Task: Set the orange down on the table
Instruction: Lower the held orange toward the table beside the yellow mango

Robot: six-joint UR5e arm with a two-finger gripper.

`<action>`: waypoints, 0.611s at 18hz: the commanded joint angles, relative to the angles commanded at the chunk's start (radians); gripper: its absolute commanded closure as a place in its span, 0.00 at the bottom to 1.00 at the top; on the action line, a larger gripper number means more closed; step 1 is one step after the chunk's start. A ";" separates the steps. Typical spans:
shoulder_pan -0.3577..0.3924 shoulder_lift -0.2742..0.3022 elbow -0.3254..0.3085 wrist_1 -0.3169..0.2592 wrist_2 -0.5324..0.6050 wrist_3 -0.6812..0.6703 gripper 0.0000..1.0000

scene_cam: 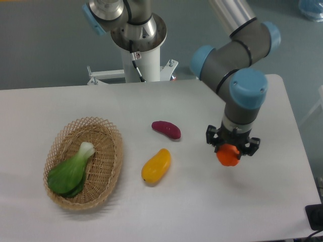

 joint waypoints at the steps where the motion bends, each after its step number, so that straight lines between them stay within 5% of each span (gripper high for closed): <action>1: -0.011 0.002 -0.032 0.049 0.008 0.000 0.40; 3: -0.021 0.002 -0.075 0.102 0.025 -0.002 0.40; 11: -0.064 -0.020 -0.083 0.105 0.025 -0.006 0.31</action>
